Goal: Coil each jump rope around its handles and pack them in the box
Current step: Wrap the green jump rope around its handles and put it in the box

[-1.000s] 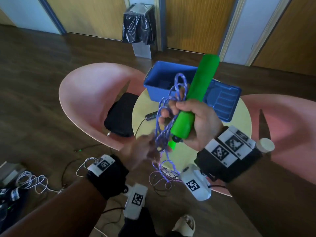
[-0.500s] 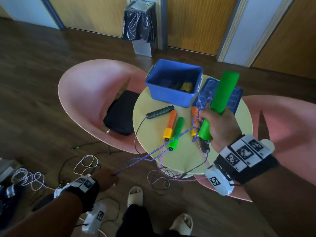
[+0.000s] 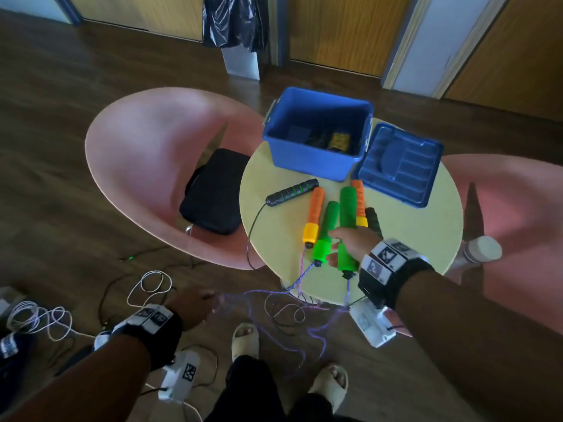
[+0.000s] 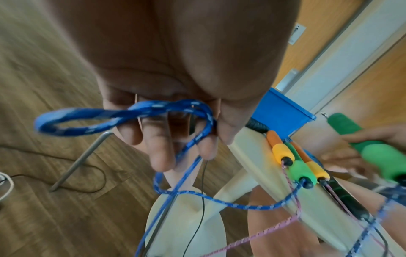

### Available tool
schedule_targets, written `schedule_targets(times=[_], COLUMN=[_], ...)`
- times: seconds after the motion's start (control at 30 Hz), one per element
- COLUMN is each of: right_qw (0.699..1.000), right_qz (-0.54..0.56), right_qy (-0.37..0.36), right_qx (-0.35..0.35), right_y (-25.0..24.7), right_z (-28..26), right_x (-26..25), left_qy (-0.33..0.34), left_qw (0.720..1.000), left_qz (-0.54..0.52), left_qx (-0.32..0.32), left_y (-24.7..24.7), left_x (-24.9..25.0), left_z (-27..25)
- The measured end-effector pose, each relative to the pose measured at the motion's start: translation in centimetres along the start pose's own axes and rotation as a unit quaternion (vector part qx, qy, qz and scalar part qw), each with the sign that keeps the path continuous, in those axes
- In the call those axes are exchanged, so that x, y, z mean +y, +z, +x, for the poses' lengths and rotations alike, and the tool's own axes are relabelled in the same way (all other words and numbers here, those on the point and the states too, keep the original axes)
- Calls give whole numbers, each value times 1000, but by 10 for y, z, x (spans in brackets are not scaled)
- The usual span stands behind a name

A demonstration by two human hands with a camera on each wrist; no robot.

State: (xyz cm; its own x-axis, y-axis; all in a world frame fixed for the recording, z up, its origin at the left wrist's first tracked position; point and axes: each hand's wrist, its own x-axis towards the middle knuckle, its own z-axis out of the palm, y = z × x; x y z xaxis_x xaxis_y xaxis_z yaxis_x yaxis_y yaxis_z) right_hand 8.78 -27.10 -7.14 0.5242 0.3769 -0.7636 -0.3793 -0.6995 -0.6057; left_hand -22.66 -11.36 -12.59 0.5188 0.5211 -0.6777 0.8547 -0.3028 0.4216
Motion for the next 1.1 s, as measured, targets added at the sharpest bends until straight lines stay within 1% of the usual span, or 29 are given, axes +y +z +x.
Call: schedule_targets(times=[0.03, 0.07, 0.13, 0.17, 0.27, 0.33, 0.4, 0.47, 0.5, 0.57, 0.63, 0.7, 0.8, 0.87, 0.9, 1.0, 1.1], right_qw=[1000, 998, 985, 977, 971, 962, 951, 951, 958, 980, 993, 998, 998, 994, 990, 972, 948], right_qz=[-12, -46, -162, -201, -229, -262, -293, -292, -271, -179, -87, -17, 24, 50, 68, 138, 241], right_qy=[7, 7, -7, -3, 18, 24, 24, 35, 42, 49, 36, 6, -61, -98, -120, -179, -197], right_qx=[19, 40, 62, 69, 67, 75, 93, 95, 88, 76, 74, 58, 2, -23, -34, -62, -71], right_y=[5, 11, 19, 22, 28, 31, 31, 28, 26, 23, 21, 18, 16, 14, 13, 8, -2], right_z=[8, 17, 28, 33, 49, 56, 57, 54, 51, 43, 31, 14, -18, -41, -52, -80, -99], right_x=[1, 4, 5, 5, 6, 7, 10, 14, 17, 23, 29, 33, 29, 22, 17, 2, -9], left_qy=[6, 10, 15, 18, 14, 1, -10, -20, -16, 0, 56, 115, 191, 234, 245, 272, 275], left_qw=[1000, 999, 996, 993, 984, 976, 967, 961, 960, 962, 968, 976, 978, 970, 964, 936, 909], left_qz=[12, 33, 85, 108, 158, 181, 206, 229, 233, 223, 190, 132, 25, -44, -84, -208, -309], left_qx=[-9, -18, -31, -38, -79, -122, -149, -155, -155, -155, -156, -131, -77, -56, -59, -83, -49], left_y=[-2, -4, -10, -12, -17, -19, -20, -26, -30, -36, -38, -38, -37, -36, -34, -24, -14], left_x=[2, 6, 9, 8, 2, -5, -12, -13, -11, -2, 6, 23, 69, 109, 129, 180, 213], left_z=[1, 0, -2, -2, -4, -3, -1, -1, 0, 1, 7, 11, 6, -2, -7, -25, -40])
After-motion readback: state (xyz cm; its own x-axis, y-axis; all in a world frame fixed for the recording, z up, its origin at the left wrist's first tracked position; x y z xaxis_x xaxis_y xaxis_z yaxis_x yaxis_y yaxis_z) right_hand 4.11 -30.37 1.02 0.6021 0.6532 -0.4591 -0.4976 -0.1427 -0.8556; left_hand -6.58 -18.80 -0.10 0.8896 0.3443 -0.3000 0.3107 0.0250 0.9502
